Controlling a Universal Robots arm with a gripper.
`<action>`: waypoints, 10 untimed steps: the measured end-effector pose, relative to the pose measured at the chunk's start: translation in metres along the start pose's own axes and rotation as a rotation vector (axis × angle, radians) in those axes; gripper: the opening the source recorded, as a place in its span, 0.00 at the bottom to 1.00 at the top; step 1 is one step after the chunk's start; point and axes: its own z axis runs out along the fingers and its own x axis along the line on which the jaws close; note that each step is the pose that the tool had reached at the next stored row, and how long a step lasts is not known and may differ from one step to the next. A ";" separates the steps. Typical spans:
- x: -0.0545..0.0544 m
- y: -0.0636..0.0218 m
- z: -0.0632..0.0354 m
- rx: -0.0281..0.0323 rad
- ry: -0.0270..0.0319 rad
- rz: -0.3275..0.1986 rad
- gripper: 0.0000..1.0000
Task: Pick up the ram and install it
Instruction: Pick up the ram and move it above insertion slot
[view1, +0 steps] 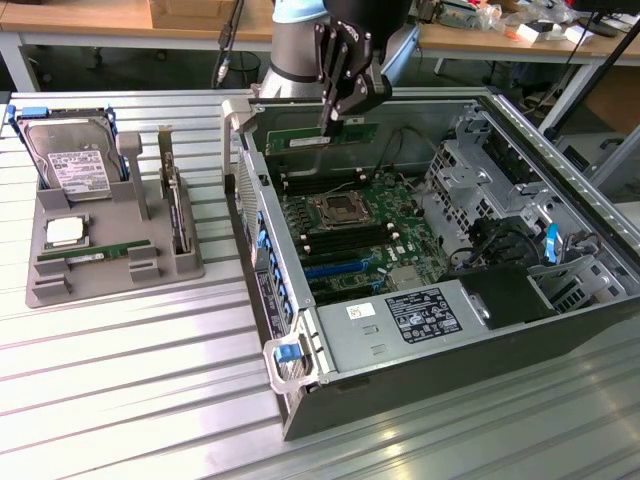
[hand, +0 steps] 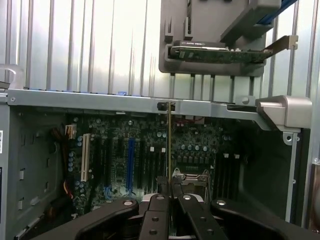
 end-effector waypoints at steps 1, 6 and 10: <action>0.000 -0.0019 -0.0001 0.0000 0.0000 0.000 0.13; 0.001 -0.0107 -0.0005 0.0000 0.0000 0.000 0.13; 0.001 -0.0198 -0.0009 0.0000 0.0000 0.000 0.13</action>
